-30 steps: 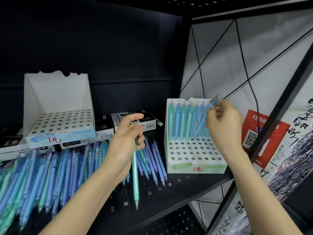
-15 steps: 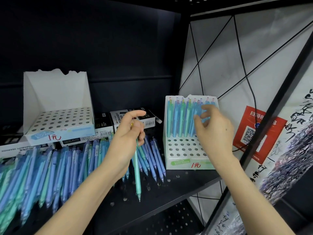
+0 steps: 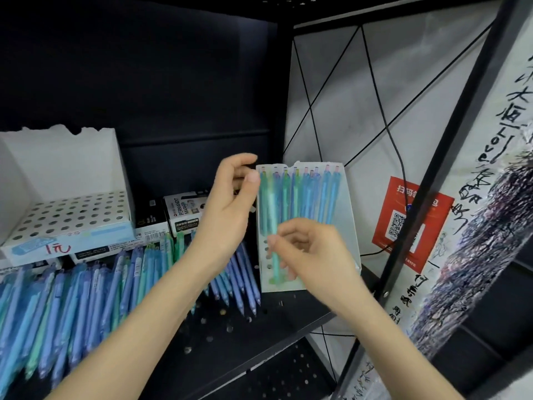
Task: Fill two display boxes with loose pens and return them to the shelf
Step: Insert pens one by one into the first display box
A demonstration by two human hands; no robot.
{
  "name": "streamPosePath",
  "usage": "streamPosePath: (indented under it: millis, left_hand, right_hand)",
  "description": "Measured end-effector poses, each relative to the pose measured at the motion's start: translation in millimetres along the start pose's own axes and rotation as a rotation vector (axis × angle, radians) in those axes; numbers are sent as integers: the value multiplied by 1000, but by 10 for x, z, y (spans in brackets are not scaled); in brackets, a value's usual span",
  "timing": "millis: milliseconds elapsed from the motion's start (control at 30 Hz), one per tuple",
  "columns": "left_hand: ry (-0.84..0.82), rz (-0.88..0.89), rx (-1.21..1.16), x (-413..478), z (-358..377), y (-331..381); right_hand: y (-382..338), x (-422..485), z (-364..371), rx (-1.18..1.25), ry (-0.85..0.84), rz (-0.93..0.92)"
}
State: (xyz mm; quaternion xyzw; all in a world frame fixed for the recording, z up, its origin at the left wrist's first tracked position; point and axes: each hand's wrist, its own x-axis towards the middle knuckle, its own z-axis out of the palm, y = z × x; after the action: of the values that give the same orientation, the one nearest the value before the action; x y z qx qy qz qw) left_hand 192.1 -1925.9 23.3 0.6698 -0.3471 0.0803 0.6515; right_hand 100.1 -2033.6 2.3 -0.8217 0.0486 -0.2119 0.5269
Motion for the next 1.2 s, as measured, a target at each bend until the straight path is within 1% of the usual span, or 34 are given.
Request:
streamPosePath:
  millis: [67,133,167,233,400,533,833,967,1033,1100,1133,1200]
  left_hand:
    - [29,-48,116,5,-8,-112]
    - [-7,-82,249,-27,10,-237]
    - [-48,-98,295,-48,30,-290]
    - [-119,-126,326,-88,68,-362]
    - [-185,-162,290,-95,76,-426]
    - [-204,-150,296,-112,59,-423]
    - [-211,-146,300,-96,67,-453]
    - [-204,-171,317,-86,-18,-384]
    - [-145,-174,344,-84,-166,-316]
    - [-59,-168,370,-109,-384,-278]
    - [-29,-169,405,-139,-511,-266]
    - [9,-192,539,-239,-790,-265]
  right_hand:
    - [69,52,-205,-54,195,-10]
    - [140,136,-390,-20,405,-26]
    - [174,186,-454,-15,476,-36]
    - [238,266,-515,-38,528,-51]
    - [366,409,-409,-128,501,-28]
    - [438,504,-347,-173,466,13]
    - [502,609,-251,-538,371,80]
    - [463,520,-227,-605,381,96]
    - [415,413,-197,-678,443,14]
    - [288,274,-98,-674,496,-165]
    - [215,213,-20,-640,479,-232]
    - [85,114,159,-570,375,-311]
